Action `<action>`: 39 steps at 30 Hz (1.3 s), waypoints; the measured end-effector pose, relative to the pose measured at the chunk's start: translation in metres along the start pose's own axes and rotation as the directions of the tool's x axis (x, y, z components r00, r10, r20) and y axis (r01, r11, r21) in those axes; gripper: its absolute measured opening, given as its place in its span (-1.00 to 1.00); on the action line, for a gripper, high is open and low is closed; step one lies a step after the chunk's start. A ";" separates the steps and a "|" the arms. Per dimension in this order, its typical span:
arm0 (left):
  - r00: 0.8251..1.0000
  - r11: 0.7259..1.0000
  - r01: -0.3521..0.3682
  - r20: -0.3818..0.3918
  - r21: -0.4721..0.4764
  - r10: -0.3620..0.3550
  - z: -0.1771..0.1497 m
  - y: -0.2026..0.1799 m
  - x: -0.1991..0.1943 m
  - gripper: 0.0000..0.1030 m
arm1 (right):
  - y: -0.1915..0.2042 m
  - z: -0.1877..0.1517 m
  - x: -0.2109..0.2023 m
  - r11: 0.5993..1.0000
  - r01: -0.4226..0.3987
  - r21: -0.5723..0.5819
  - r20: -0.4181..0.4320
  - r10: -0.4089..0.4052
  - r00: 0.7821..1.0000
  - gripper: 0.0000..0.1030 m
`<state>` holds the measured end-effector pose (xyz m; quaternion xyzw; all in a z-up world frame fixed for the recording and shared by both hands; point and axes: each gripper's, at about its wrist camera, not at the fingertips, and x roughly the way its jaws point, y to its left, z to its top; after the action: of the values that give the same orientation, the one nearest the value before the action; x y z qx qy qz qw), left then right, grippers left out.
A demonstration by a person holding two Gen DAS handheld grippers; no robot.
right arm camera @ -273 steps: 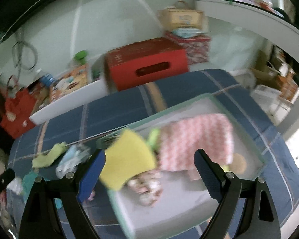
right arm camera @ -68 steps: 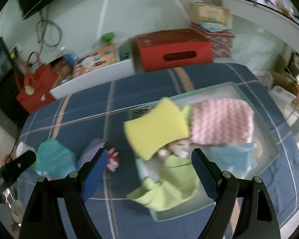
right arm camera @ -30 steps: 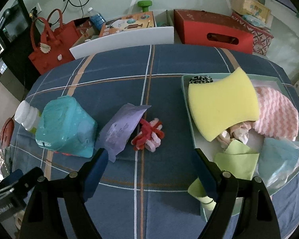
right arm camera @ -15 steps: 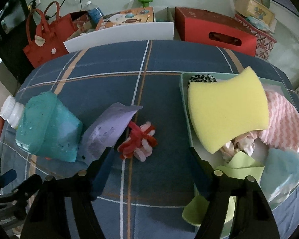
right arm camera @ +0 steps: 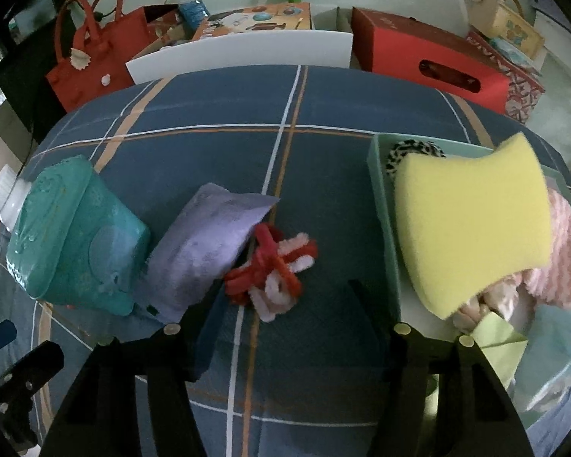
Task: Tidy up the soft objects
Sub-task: 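Grasp the red pipe-cleaner toy with the right tool, then grasp the purple pouch with the left tool while the right tool carries the toy toward the tray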
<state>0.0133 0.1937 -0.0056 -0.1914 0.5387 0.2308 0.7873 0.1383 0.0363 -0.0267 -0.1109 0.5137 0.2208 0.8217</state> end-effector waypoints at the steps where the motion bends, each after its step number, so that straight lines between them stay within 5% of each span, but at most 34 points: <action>1: 1.000 1.000 0.000 0.000 0.001 0.000 0.000 0.000 0.000 1.00 | 0.000 0.000 0.001 1.000 0.001 -0.001 0.001 -0.001 1.000 0.23; 16: 1.000 1.000 0.001 -0.002 -0.001 -0.001 -0.001 0.000 -0.001 1.00 | 0.007 0.000 0.002 0.999 -0.015 -0.030 0.017 0.015 1.000 -0.27; 39: 1.000 1.000 0.005 0.004 0.001 -0.005 -0.002 -0.001 -0.002 1.00 | -0.004 -0.003 -0.027 0.999 -0.031 0.026 0.072 0.029 0.997 -0.34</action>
<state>0.0119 0.1916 -0.0043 -0.1919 0.5368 0.2287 0.7891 0.1275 0.0252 -0.0040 -0.0840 0.4884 0.2297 0.8376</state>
